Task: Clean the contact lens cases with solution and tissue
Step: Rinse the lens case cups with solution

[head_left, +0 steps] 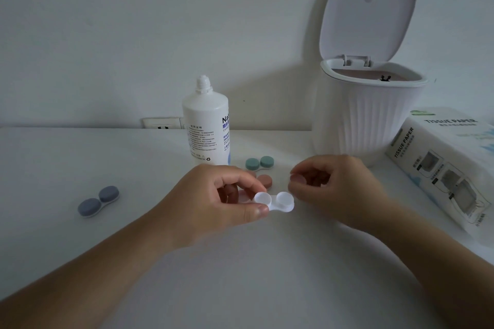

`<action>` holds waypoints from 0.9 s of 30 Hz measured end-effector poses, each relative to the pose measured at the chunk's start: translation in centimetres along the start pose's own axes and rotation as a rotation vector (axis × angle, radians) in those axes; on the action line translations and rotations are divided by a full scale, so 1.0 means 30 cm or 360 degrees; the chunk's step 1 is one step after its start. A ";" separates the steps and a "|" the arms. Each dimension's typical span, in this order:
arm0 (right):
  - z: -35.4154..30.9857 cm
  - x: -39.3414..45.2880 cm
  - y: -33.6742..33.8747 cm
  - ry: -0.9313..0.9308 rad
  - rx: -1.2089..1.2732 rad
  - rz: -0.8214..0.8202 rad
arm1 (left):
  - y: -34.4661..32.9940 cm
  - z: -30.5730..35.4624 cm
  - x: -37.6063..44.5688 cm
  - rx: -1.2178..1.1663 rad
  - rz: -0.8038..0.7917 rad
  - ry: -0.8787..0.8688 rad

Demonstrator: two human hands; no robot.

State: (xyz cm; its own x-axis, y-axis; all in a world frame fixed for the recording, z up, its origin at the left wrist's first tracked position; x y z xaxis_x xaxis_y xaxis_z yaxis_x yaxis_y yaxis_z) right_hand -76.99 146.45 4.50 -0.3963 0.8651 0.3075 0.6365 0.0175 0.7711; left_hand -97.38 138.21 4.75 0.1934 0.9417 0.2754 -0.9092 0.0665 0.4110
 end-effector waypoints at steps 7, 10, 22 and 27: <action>-0.033 -0.011 0.032 -0.0021 0.0522 -0.0033 | 0.005 0.002 0.001 0.0033 0.0020 0.0016; -0.046 -0.015 0.042 0.0004 0.0617 -0.0063 | 0.005 0.008 -0.003 0.0015 0.0015 0.0038; -0.064 -0.031 0.044 0.0000 0.1012 -0.0207 | 0.011 -0.010 0.002 -0.0104 0.0022 0.0096; -0.075 -0.039 0.030 0.0178 0.0919 -0.0311 | 0.014 -0.022 0.005 -0.0138 0.0038 0.0101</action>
State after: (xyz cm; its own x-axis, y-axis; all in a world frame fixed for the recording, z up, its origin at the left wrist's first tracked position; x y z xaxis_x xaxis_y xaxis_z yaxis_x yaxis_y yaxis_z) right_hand -77.45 144.32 6.08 -0.5887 0.7612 0.2721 0.7881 0.4656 0.4027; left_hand -97.99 138.58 4.39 0.1499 0.9622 0.2273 -0.9423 0.0694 0.3276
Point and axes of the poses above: each hand's wrist, its own x-axis towards the middle knuckle, its own y-axis out of the back of the hand, z = x × y, the point moved 4 cm from there along x, towards the middle knuckle, and after that the axes turned 6 degrees about -x, right-handed, at the moved point
